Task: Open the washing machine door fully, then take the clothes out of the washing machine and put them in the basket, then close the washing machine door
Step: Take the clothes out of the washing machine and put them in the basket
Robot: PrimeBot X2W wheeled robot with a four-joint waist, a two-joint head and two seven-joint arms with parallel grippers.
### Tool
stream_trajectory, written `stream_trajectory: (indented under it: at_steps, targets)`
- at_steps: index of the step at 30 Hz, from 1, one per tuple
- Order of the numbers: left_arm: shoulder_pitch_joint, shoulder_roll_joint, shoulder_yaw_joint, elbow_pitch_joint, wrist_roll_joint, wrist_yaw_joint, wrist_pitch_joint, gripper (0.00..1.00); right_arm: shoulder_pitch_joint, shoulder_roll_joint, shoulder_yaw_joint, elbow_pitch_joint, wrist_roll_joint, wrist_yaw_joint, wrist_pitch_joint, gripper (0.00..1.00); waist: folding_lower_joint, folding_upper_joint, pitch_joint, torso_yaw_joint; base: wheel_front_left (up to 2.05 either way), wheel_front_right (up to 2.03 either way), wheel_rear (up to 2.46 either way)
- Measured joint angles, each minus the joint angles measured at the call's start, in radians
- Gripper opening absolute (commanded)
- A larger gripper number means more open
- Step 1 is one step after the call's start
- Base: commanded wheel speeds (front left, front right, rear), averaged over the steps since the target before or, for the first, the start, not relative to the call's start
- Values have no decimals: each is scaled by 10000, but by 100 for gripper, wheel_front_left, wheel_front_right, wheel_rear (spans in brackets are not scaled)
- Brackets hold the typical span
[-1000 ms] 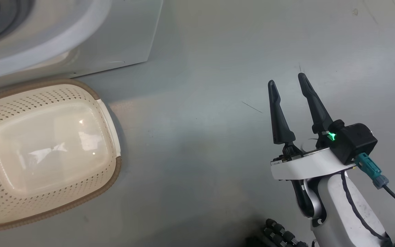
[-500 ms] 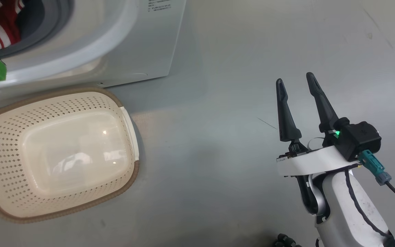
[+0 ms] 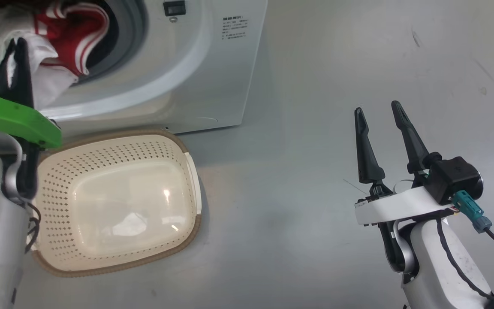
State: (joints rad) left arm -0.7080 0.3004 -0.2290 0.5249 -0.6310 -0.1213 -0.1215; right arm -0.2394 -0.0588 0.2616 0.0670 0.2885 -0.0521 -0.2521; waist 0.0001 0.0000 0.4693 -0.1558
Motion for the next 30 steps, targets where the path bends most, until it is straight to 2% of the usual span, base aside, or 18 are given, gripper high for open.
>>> stream_trajectory:
  at_steps: [8,16,26,30]
  targets:
    - [986,-12,-637,-830,10,-2,-1039,0,295,-36,-173,224,2,113,0,100,0,0,-798,490,0,0,0]
    - [1738,19,-719,-1666,10,-29,-1250,0,650,-65,-255,374,6,245,0,100,0,0,-1548,976,0,0,0]
    - [2385,188,-130,-3108,236,-29,-1308,0,922,-71,-270,500,12,412,0,100,0,0,-2284,1409,0,0,0]
    - [2534,182,408,-4029,387,-31,-1306,0,1039,-71,-263,554,21,443,0,100,-1,0,-2524,1488,0,0,0]
